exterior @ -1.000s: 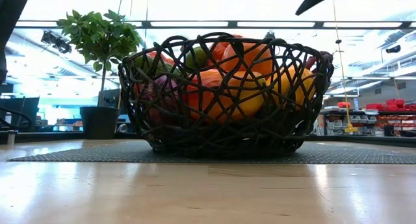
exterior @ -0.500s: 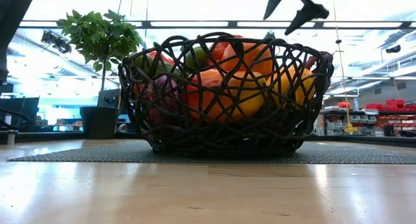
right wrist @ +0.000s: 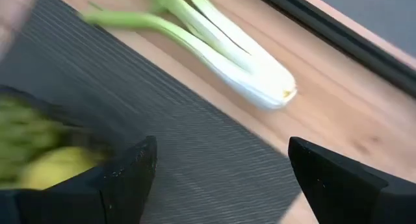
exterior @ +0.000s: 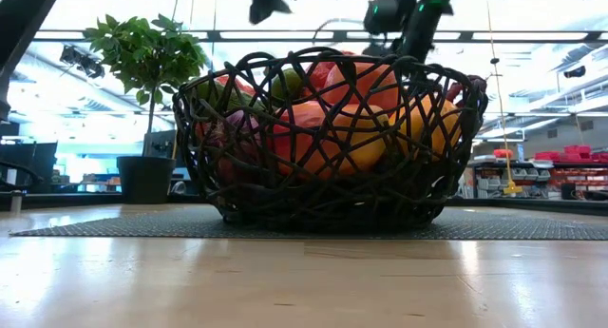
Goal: Build produce basket
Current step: Put the green celery into the black wire basket
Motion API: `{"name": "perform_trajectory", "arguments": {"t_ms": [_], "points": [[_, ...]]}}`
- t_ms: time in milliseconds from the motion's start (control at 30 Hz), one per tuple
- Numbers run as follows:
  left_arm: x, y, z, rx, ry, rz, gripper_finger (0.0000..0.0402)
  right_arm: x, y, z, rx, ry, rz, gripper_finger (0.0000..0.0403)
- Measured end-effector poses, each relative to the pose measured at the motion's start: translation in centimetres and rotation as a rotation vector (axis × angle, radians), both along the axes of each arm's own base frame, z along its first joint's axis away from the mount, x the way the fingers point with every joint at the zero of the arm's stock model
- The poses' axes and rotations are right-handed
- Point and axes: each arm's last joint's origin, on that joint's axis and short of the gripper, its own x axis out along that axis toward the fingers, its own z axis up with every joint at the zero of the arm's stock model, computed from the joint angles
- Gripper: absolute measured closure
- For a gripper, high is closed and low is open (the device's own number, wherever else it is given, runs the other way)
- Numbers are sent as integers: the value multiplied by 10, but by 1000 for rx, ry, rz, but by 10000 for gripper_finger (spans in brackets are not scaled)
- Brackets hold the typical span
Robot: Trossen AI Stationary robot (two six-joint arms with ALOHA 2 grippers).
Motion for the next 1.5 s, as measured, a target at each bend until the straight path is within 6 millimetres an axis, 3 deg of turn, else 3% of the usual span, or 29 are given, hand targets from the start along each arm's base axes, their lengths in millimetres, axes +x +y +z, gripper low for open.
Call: {"name": "perform_trajectory", "arguments": {"t_ms": [200, 500, 633, 833, 1100, 1500], "points": [[-17, 13, -7, -2, 89, 5, 244, 9, -26, -36, -20, 170, 101, 53], [-14, 7, -13, 21, 122, -69, 223, 11, -54, -73, -21, 303, 165, 53], [-15, 13, -17, 12, 138, -38, 213, 15, -65, -87, -35, 315, 212, 53], [-12, 19, -20, -72, 151, 151, 215, 20, -71, -96, -48, 309, 332, 53], [-5, 18, -17, -88, 109, 238, 229, 21, -78, -108, -75, 360, 459, 53], [1, 18, -12, -119, 44, 310, 230, 26, -84, -128, -30, 321, 497, 55]]}}
